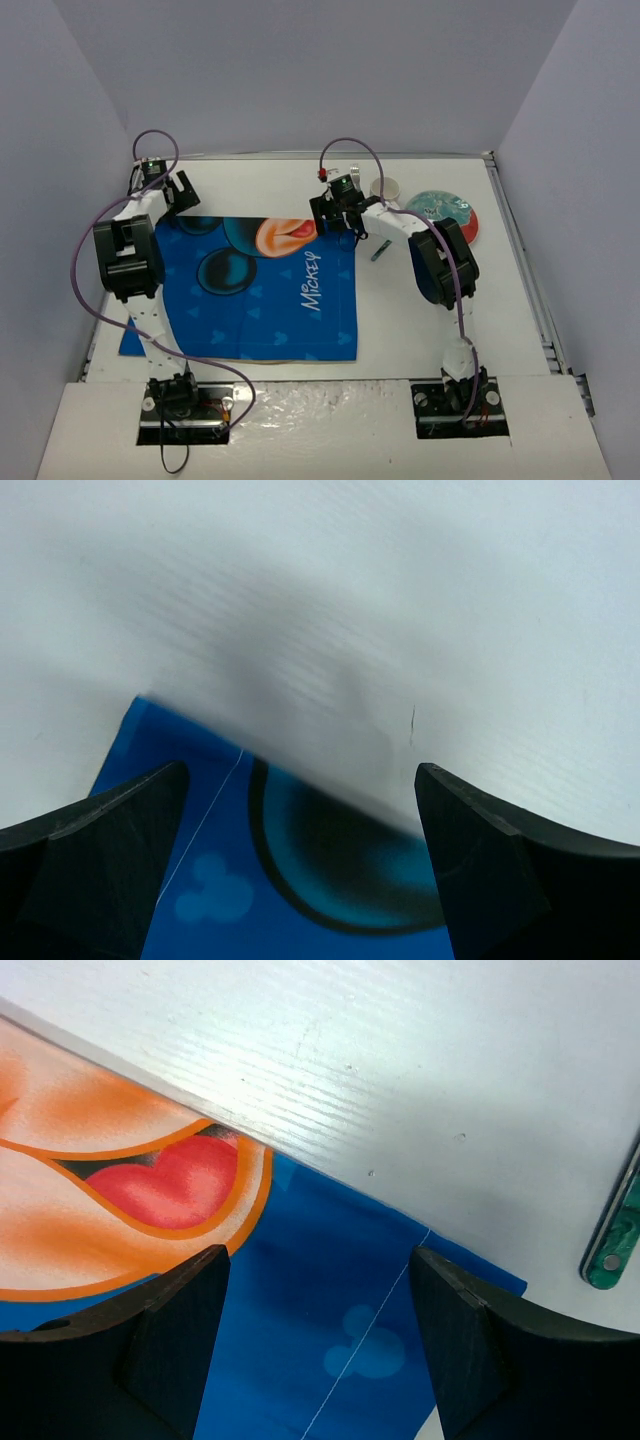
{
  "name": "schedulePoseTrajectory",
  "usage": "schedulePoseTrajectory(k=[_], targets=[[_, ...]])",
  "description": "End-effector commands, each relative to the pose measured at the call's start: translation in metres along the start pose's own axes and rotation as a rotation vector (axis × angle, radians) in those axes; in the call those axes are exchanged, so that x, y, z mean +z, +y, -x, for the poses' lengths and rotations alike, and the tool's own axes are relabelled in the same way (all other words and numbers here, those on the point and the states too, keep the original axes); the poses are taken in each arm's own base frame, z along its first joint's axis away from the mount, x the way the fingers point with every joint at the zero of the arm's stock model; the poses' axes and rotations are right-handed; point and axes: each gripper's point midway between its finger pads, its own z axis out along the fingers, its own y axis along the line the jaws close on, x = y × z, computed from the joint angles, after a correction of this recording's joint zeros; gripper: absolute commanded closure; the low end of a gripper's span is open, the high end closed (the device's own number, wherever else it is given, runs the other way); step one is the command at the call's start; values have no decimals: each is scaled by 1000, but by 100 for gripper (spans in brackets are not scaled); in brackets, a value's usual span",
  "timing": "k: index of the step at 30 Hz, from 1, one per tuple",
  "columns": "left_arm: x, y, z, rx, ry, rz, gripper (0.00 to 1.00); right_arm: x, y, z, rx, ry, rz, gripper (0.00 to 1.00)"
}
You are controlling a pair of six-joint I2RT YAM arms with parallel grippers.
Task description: Set the dinner table for one person
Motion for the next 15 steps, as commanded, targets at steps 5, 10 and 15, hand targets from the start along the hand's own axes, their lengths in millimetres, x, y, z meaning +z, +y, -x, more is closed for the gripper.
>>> schedulePoseTrajectory(k=[5,10,15], targets=[[-123,0,44,15,-201,-1,5,-65,18,39,-30,-83,40,30],[-126,-3,-12,-6,-111,4,5,-79,22,8,22,-32,34,30],[-142,-30,-65,30,-6,-28,5,-104,24,-22,115,-11,-4,30]])
